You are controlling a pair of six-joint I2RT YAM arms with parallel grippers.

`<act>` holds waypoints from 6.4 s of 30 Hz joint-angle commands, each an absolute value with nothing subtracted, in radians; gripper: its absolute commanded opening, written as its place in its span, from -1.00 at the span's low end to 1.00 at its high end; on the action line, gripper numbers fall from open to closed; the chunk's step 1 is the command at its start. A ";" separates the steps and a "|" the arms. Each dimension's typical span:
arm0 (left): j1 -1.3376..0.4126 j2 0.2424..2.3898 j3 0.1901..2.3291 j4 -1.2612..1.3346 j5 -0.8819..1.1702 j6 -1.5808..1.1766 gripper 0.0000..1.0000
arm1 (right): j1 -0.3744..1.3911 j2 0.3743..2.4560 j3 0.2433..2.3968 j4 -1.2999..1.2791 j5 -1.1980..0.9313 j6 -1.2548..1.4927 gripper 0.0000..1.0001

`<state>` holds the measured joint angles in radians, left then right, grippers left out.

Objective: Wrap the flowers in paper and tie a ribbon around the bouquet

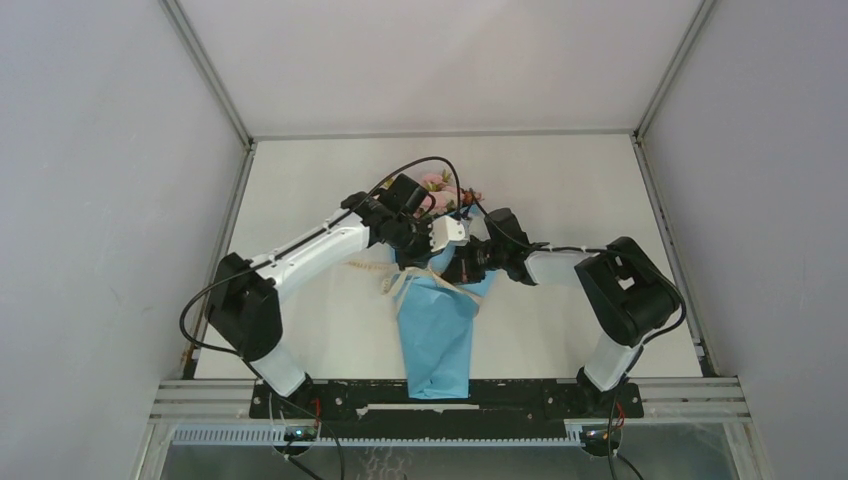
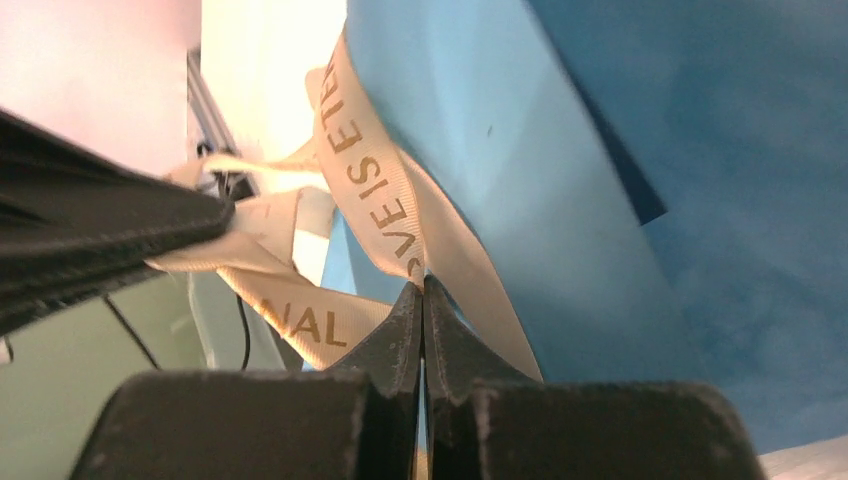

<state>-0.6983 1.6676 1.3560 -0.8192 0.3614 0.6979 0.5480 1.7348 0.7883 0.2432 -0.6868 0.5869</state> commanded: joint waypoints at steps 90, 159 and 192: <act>-0.602 1.818 1.344 -0.473 0.522 0.230 -1.00 | 0.678 1.486 0.586 0.350 0.059 0.887 -0.66; -0.371 1.767 1.034 -0.615 0.475 0.197 -0.11 | 0.455 1.215 0.604 -0.133 -0.648 0.362 -1.00; -0.058 1.569 1.120 -0.501 0.196 0.269 -1.00 | 0.192 1.112 0.762 -0.686 -0.553 0.299 -1.00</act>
<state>-0.0998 1.6192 1.0492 -0.5488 0.2516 0.2283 0.1986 1.1244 0.6670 -0.5953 -0.5587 0.3393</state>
